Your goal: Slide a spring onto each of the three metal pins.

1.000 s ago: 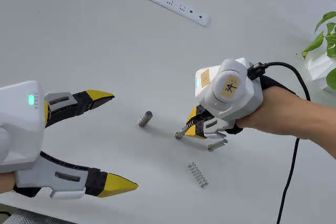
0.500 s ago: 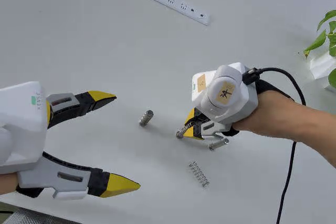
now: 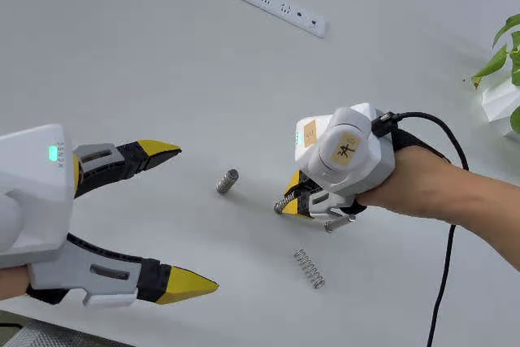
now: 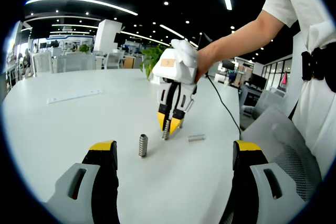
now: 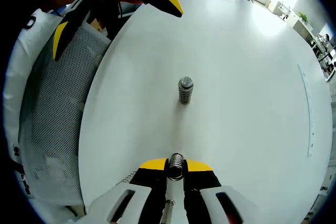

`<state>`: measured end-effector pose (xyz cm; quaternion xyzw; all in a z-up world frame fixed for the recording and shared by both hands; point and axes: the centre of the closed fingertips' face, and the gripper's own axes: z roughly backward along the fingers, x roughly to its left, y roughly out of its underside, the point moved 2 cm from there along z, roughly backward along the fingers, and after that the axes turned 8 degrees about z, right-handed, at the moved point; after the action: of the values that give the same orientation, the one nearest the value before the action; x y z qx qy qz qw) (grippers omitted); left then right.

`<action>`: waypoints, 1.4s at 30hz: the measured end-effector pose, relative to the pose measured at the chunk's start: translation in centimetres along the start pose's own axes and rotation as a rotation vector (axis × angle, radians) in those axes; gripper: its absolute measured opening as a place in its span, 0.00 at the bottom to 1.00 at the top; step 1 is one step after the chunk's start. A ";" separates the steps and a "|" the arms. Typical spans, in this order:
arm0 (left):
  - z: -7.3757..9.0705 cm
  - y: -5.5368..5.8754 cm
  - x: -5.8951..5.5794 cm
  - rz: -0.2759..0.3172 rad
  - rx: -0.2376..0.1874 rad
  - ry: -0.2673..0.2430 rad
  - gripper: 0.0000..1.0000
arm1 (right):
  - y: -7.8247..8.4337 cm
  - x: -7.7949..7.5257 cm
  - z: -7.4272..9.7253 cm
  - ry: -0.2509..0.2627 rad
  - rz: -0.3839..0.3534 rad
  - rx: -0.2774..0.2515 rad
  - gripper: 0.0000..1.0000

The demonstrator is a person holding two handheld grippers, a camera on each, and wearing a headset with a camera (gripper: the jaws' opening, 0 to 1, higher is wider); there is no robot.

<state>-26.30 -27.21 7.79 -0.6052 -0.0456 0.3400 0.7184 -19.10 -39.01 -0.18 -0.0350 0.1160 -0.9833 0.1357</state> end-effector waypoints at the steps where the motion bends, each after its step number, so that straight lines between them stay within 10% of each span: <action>1: 0.0 0.0 0.0 0.001 -0.001 0.001 0.90 | 0.0 0.0 -0.1 0.001 -0.001 0.001 0.08; 31: 0.2 -0.3 -0.3 -0.011 0.009 -0.001 0.89 | -0.2 0.0 0.1 0.028 -0.023 -0.021 0.15; 42: 0.6 -0.7 -0.6 -0.032 0.022 -0.002 0.89 | -1.2 -0.1 2.5 0.088 -0.098 -0.119 0.28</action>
<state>-26.75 -27.02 8.75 -0.5963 -0.0523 0.3297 0.7301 -19.10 -38.42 2.54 -0.0054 0.1781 -0.9807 0.0799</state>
